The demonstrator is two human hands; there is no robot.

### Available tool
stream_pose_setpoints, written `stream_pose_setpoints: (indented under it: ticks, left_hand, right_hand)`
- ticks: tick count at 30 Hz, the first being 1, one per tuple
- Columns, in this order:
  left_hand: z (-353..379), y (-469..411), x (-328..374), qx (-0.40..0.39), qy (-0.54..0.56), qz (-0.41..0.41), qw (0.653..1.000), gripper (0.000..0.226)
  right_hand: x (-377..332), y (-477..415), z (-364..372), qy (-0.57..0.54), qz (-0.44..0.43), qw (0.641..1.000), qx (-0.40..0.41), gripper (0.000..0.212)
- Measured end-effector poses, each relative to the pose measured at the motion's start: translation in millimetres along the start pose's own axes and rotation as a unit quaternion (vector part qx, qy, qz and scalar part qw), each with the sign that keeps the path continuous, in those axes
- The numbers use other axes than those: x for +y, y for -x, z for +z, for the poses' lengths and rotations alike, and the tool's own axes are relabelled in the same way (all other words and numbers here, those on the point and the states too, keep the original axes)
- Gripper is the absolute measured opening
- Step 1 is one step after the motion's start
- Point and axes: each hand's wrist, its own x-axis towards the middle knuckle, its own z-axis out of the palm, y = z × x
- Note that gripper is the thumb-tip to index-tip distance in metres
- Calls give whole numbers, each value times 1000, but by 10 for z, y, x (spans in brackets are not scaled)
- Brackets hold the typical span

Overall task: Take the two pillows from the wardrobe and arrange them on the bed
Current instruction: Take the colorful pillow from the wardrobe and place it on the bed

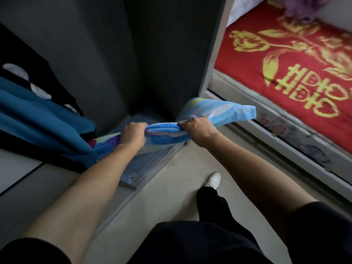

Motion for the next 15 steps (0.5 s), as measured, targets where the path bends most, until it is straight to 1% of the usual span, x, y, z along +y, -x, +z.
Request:
stream_pose_setpoints:
  ticks: [3, 6, 8, 11, 15]
  left_hand:
    - [-92, 50, 174, -9, -2, 26, 1000, 35]
    - [-113, 91, 383, -21, 0, 50, 999, 31]
    - [-104, 101, 532, -31, 1, 60, 998, 29]
    - [-66, 129, 779, -46, -16, 84, 995, 27]
    - [45, 241, 1133, -70, -59, 115, 989, 25]
  right_hand:
    - [98, 176, -191, 34, 5, 999, -16, 51]
    - [271, 339, -306, 38, 5, 999, -26, 43]
    - [428, 429, -336, 48, -2, 998, -28, 44]
    - [683, 568, -324, 64, -24, 997, -39, 45]
    - [952, 817, -139, 58, -31, 997, -47, 41]
